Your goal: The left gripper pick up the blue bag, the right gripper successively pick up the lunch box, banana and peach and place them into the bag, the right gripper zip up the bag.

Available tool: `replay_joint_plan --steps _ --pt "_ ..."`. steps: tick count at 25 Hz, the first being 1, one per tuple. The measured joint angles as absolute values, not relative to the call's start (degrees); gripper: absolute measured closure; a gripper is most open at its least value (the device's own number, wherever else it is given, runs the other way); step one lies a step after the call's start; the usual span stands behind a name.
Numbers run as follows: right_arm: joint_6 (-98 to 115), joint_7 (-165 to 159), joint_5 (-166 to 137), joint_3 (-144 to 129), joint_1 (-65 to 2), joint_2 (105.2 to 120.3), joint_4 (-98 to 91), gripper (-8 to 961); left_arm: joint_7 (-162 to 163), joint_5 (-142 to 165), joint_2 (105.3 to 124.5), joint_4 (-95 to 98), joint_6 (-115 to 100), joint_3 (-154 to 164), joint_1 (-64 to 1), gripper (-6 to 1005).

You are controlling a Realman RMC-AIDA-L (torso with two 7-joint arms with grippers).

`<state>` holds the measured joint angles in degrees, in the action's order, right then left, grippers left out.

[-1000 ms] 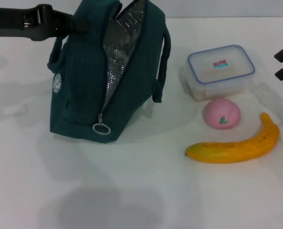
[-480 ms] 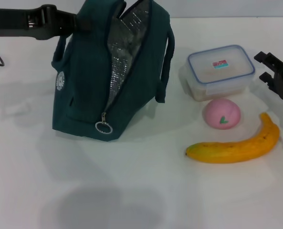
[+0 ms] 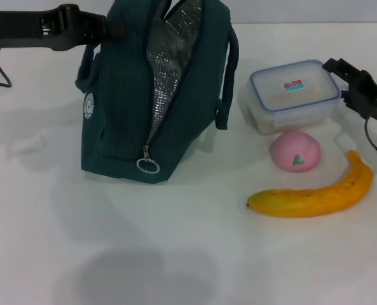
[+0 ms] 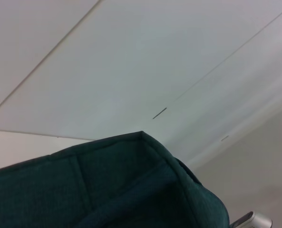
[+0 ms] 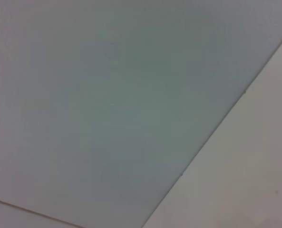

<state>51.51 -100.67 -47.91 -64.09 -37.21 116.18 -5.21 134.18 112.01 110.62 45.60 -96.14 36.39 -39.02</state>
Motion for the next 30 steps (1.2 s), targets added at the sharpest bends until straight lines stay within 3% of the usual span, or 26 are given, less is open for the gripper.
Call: replay_joint_plan --steps 30 --pt "53.6 -100.6 -47.8 -66.3 -38.3 116.19 -6.0 194 133.1 111.9 111.25 45.6 -96.5 36.7 -38.5 965"
